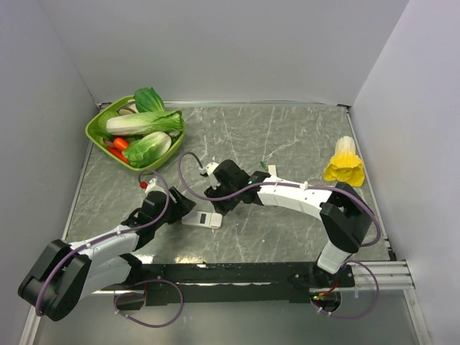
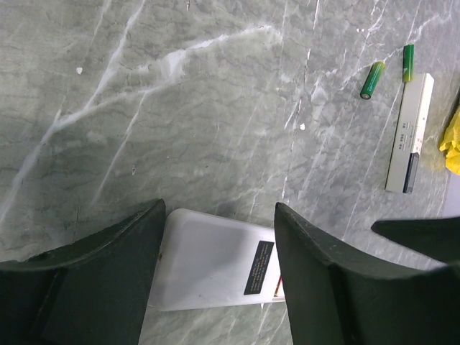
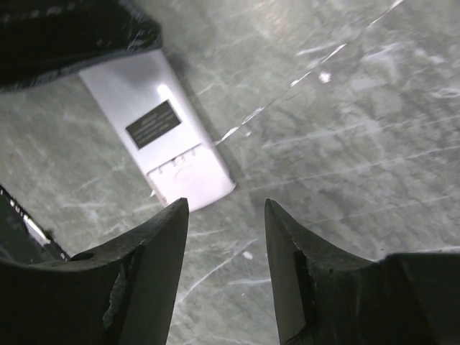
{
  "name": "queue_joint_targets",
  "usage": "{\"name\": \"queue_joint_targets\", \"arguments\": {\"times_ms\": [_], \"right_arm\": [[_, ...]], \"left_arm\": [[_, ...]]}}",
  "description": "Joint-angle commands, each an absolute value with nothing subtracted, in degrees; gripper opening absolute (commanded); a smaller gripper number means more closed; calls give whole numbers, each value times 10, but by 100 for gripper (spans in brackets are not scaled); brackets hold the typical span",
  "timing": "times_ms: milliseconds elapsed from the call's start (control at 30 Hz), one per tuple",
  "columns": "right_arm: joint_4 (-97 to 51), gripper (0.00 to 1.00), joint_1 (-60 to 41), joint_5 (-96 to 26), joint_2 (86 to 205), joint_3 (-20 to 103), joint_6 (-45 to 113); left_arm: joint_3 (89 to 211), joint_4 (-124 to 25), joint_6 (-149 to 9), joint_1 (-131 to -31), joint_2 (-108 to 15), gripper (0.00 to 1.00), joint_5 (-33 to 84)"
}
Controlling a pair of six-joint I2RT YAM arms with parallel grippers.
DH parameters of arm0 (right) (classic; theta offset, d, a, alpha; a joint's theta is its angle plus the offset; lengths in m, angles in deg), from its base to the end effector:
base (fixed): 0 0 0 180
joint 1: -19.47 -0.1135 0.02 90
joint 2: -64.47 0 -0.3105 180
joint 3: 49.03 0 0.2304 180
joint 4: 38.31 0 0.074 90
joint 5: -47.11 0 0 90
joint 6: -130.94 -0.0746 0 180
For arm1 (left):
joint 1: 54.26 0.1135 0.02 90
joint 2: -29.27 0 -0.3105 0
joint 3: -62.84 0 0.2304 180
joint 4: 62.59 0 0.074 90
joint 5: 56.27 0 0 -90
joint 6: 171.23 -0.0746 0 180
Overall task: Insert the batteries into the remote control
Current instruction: Load the battery cover into the remote control.
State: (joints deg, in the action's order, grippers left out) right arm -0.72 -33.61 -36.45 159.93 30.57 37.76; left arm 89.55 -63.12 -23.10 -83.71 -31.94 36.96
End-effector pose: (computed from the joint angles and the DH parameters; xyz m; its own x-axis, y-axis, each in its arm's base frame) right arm 0.2092 0.2923 0.2406 -0.5281 -0.6111 -0.5896 -0.8065 0.5783 0.1230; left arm 0.1618 -0.0866 0.1722 -0.6392 -0.6128 -0.4646 -0.1755 0.7045 -0.6877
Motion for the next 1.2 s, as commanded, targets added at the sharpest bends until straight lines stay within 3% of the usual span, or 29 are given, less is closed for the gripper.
{"name": "queue_joint_targets", "arguments": {"times_ms": [0, 1167], "right_arm": [[-50, 54, -319, -374, 1613, 316, 358], [-41, 54, -342, -368, 1684, 344, 394]], "left_arm": [[895, -581, -242, -840, -327, 69, 360], [892, -584, -242, -840, -326, 69, 356]]}}
